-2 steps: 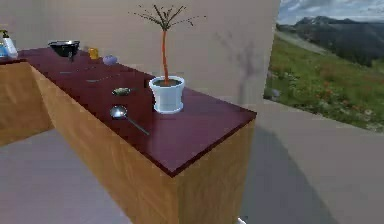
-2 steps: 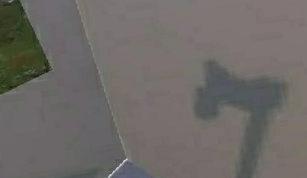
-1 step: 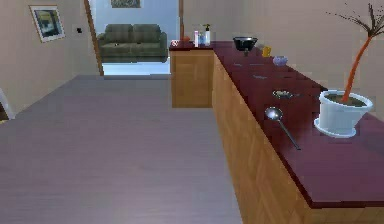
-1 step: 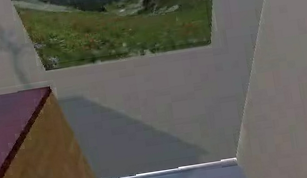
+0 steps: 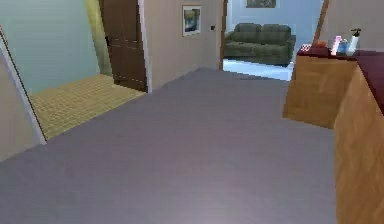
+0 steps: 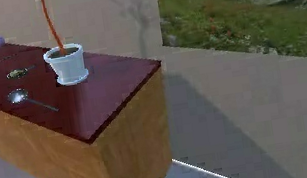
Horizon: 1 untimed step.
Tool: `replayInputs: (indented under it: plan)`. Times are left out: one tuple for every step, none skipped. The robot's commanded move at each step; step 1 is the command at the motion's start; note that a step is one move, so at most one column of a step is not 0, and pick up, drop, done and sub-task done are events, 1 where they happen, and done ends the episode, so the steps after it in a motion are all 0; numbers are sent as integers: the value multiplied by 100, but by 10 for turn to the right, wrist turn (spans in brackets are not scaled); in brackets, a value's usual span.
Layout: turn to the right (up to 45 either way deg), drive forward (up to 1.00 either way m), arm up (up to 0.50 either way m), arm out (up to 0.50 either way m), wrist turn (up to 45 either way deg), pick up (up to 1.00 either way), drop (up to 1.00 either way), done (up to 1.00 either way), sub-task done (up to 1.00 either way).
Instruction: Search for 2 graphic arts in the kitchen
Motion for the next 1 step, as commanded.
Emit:
replayInputs:
  plan:
    - [0, 100, 0, 0, 0, 0, 0, 0, 0]
